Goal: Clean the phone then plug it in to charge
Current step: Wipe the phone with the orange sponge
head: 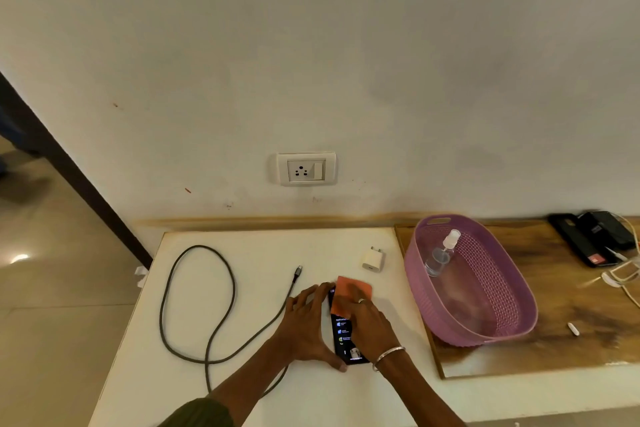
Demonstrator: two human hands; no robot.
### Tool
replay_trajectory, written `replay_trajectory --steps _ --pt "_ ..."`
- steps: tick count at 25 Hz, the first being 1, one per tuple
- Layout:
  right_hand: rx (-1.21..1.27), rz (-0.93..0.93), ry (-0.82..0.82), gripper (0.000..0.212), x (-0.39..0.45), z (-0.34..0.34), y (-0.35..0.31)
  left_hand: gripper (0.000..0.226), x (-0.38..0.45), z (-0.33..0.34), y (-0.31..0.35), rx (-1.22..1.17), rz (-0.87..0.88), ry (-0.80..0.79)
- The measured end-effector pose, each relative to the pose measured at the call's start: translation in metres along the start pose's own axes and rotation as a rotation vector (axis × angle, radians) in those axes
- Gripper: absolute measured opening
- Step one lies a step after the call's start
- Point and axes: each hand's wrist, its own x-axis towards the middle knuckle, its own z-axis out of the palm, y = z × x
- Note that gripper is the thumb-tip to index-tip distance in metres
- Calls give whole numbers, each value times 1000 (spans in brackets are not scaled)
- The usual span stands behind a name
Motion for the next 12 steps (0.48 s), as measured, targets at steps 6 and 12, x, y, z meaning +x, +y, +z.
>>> replay_trajectory --steps 6,12 --pt "158 172 52 42 3 14 -5 152 0 -1 -1 24 0 -30" --pt "166 268 91 43 -3 17 -15 147 0 -4 2 13 6 -44"
